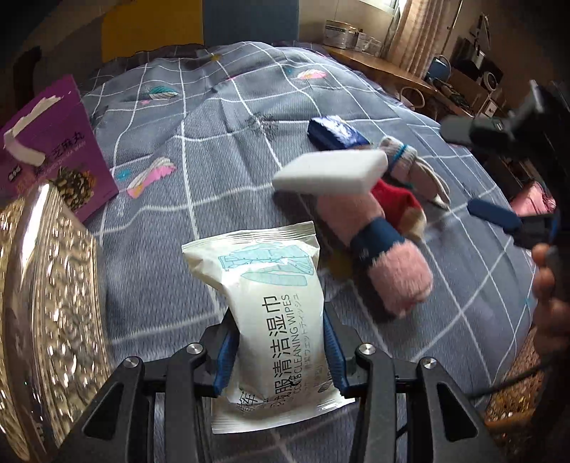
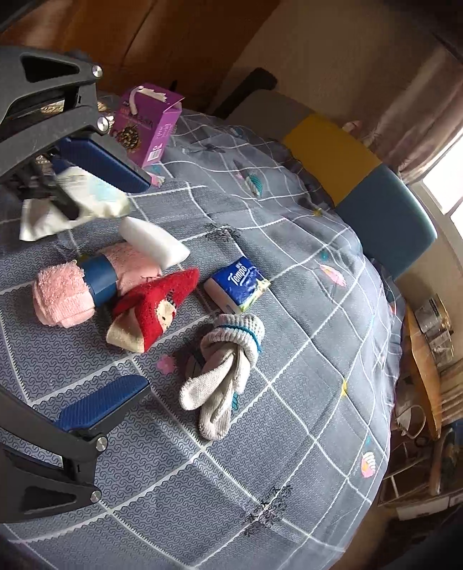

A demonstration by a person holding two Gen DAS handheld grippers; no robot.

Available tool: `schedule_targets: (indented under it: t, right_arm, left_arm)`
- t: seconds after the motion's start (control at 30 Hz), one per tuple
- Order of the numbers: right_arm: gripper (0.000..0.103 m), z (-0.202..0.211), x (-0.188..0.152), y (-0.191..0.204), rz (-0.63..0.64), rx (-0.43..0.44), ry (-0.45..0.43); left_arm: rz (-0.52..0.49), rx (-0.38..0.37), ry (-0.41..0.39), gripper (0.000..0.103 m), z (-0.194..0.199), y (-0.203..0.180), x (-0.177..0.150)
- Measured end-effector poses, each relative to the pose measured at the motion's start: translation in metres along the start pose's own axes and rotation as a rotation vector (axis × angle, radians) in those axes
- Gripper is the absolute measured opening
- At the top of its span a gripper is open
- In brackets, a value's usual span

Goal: Organize soft objects
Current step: 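Grasp the white cleaning-wipes packet with the left gripper, then grasp the white sponge block with the right gripper while the left lifts the wipes packet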

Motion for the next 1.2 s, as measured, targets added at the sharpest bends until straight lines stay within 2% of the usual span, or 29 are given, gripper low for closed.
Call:
schedule_targets:
  t: [0.07, 0.13, 0.2, 0.27, 0.4, 0.5, 0.67, 0.73, 0.77, 0.8, 0.83, 0.9, 1.03, 1.2]
  right_arm:
    - [0.103, -0.002, -0.005, 0.008, 0.052, -0.001, 0.013]
    - [0.103, -0.002, -0.011, 0.021, 0.141, -0.007, 0.014]
    - [0.103, -0.006, -0.016, 0.04, 0.273, -0.015, 0.041]
    - [0.103, -0.013, -0.019, 0.065, 0.451, -0.063, 0.059]
    - [0.103, -0.041, -0.025, 0.102, 0.704, -0.143, 0.172]
    - [0.102, -0.073, -0.024, 0.116, 0.805, -0.225, 0.271]
    - [0.102, -0.119, -0.023, 0.117, 0.84, -0.334, 0.417]
    - [0.102, -0.13, -0.026, 0.115, 0.857, -0.369, 0.442]
    - [0.099, -0.134, -0.029, 0.115, 0.862, -0.377, 0.458]
    - [0.083, -0.135, -0.031, 0.114, 0.868, -0.384, 0.471]
    - [0.065, -0.136, -0.033, 0.113, 0.888, -0.41, 0.463]
    - [0.054, -0.136, -0.033, 0.11, 0.893, -0.439, 0.44]
    - [0.053, -0.118, -0.026, 0.105, 0.845, -0.385, 0.393]
    - [0.053, -0.074, -0.027, 0.108, 0.775, -0.306, 0.26]
  left_arm:
    - [-0.004, -0.01, 0.024, 0.043, -0.001, 0.0, -0.019]
    - [0.017, -0.031, 0.003, 0.043, 0.002, 0.006, -0.031]
    - [0.015, -0.03, -0.002, 0.043, 0.006, 0.01, -0.035]
    - [0.025, -0.045, -0.011, 0.044, 0.006, 0.014, -0.038]
    - [0.028, -0.053, -0.022, 0.044, 0.006, 0.015, -0.038]
    - [0.025, -0.054, -0.031, 0.044, 0.006, 0.014, -0.039]
    - [0.024, -0.054, -0.036, 0.044, 0.006, 0.014, -0.042]
    - [0.024, -0.054, -0.042, 0.044, 0.006, 0.014, -0.044]
    - [0.026, -0.055, -0.043, 0.045, 0.006, 0.014, -0.044]
    - [0.027, -0.056, -0.044, 0.045, 0.007, 0.014, -0.045]
    - [0.029, -0.056, -0.044, 0.045, 0.007, 0.014, -0.046]
    - [0.031, -0.057, -0.047, 0.045, 0.008, 0.015, -0.048]
    - [0.035, -0.057, -0.052, 0.045, 0.006, 0.014, -0.05]
    - [0.034, -0.052, -0.051, 0.046, 0.005, 0.012, -0.052]
Point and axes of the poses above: each gripper's, at about its wrist camera, not at the fingertips, and z roughly against the way its jaws point, y to its left, x to its top, the point moved 2 cm from there along -z, roughly the way its jaws point, and after that the axes turned 13 degrees about -z, right-handed, at the moved point
